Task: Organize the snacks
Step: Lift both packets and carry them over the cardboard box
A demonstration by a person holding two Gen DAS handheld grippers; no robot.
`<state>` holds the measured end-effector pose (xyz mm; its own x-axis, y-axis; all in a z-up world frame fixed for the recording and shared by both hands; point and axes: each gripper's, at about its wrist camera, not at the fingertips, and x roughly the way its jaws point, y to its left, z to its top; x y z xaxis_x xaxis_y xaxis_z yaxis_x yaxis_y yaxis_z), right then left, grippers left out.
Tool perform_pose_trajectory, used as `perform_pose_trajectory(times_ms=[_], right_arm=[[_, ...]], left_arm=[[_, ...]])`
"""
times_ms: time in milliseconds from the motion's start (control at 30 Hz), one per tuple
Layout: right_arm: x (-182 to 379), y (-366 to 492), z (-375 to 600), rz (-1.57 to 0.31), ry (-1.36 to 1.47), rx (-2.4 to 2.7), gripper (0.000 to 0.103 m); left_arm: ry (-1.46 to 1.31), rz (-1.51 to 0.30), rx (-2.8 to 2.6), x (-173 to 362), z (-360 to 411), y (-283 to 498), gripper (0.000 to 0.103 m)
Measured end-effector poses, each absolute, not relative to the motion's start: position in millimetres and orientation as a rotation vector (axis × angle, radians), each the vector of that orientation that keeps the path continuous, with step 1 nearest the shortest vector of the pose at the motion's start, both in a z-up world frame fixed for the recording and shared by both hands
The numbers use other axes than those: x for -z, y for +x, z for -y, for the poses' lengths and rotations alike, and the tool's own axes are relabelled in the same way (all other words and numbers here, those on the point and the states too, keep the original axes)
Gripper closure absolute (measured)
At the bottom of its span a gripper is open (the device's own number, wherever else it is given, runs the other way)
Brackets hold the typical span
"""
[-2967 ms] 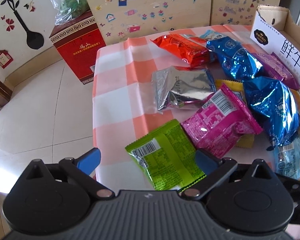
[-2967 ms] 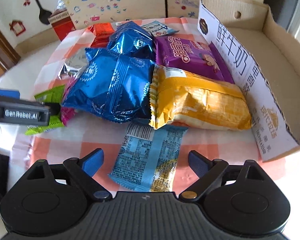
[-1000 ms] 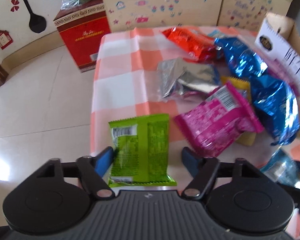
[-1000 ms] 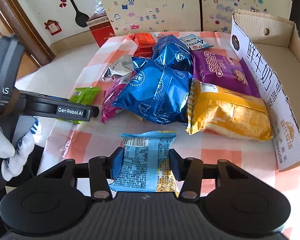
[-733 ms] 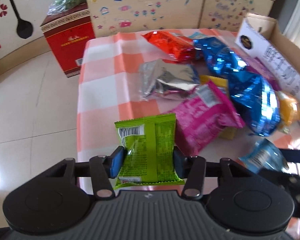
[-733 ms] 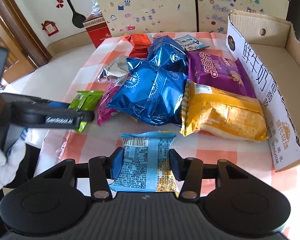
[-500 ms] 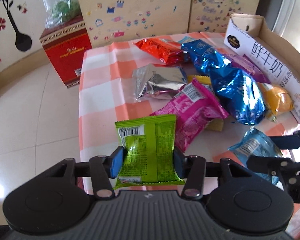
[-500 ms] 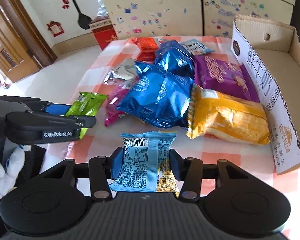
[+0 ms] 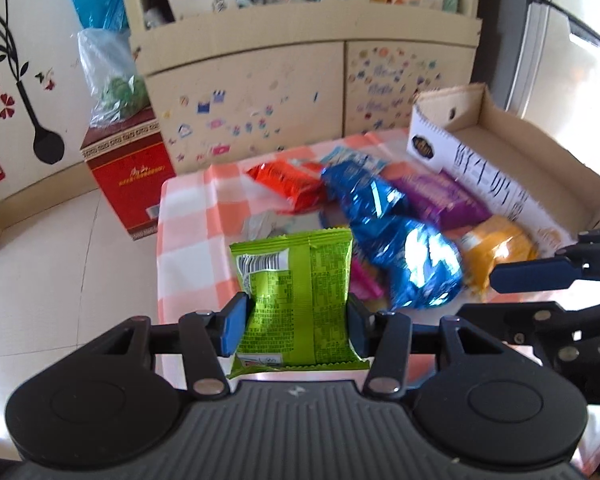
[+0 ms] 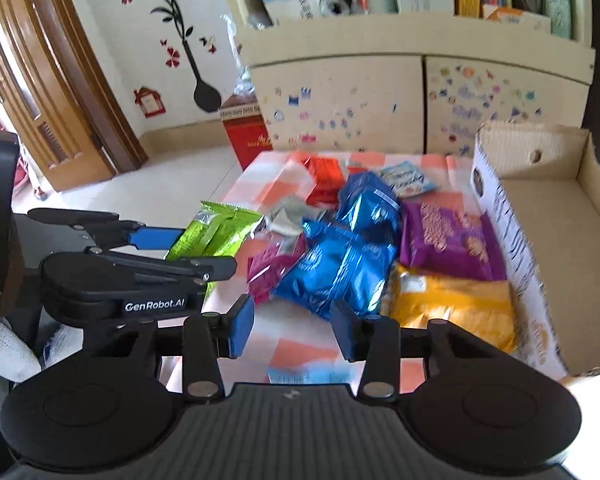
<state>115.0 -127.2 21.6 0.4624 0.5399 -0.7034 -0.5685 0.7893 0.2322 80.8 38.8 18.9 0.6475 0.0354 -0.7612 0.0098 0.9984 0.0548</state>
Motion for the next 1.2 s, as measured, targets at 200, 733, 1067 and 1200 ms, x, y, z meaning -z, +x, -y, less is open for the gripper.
perform_pose_trajectory(times_ms=[200, 733, 1067, 1200], right_arm=[[-5.6, 128.5, 135.5, -0.966, -0.003, -0.623, 0.049], [52.3, 99.5, 94.8, -1.110, -0.297, -0.608, 0.047], [-6.0, 104.3, 119.7, -0.903, -0.162, -0.658, 0.048], [-37.3, 114.5, 138.1, -0.766, -0.128, -0.590, 0.048]], left_arm=[[0.055, -0.842, 0.003, -25.8, -34.1, 84.0, 0.053], [-0.011, -0.858, -0.013, -19.5, -43.2, 86.4, 0.053], [0.002, -0.798, -0.016, -33.8, -34.8, 95.0, 0.053], [-0.008, -0.782, 0.000, -41.4, -25.9, 105.3, 0.053]])
